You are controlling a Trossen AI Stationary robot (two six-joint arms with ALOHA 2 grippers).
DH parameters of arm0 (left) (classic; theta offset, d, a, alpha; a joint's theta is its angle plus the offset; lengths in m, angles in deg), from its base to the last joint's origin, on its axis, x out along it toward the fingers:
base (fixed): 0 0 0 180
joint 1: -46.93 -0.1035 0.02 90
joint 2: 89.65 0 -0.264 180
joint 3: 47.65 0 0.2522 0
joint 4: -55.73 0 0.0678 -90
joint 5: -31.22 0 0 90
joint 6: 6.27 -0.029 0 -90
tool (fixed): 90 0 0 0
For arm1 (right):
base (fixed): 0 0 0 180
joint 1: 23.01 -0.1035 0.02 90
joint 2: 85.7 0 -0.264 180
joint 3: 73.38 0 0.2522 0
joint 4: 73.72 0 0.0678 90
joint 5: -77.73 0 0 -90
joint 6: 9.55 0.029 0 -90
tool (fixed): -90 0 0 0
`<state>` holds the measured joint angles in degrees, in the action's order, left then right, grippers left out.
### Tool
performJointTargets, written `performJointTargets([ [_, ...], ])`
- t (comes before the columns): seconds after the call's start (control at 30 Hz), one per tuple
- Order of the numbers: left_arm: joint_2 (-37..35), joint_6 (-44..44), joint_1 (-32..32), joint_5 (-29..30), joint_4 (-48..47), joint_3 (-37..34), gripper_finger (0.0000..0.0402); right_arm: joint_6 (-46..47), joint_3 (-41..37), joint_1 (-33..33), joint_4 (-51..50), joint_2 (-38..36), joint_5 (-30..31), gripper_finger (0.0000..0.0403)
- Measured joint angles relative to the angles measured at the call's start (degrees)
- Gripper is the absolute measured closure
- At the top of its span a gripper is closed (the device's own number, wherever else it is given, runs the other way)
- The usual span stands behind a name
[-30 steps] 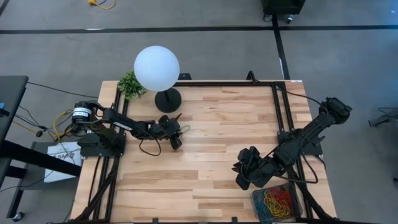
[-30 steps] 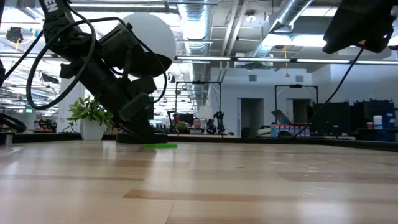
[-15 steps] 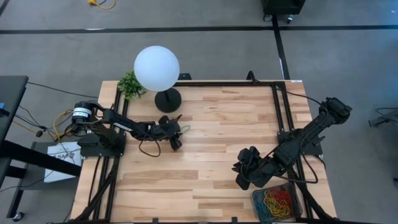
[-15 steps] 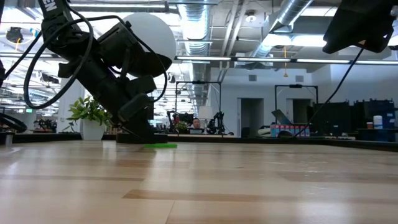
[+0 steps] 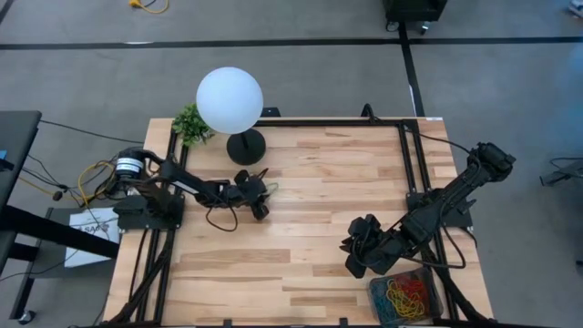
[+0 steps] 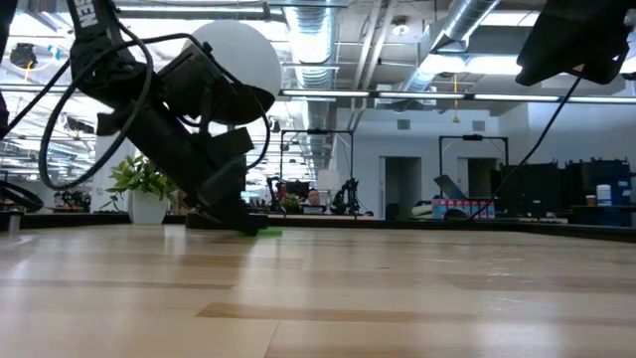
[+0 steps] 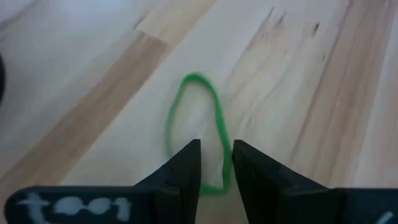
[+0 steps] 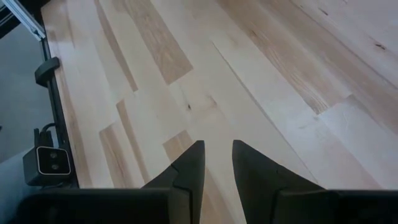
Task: Pick and place items into bin
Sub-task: Put the green rubber band into the black bin
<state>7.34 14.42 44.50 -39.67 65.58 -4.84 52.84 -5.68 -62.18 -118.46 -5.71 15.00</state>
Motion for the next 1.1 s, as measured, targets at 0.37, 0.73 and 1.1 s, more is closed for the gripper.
performJointTargets([
  [0.37, 5.8, 0.0, 1.0, 2.6, 5.1, 0.3, 0.0339, -2.8, 0.0, 0.0, 0.1, 0.0, 0.6, 0.0326],
  [0.73, 5.2, 1.5, 6.2, -1.8, 12.8, 1.2, 0.0401, -2.9, 0.0, 0.3, 2.0, 0.0, 1.3, 0.0326],
  [1.1, 3.7, -2.8, 22.4, -13.2, 22.1, 12.4, 0.0401, -2.9, 0.0, 3.7, 4.3, 0.0, 1.3, 0.0326],
])
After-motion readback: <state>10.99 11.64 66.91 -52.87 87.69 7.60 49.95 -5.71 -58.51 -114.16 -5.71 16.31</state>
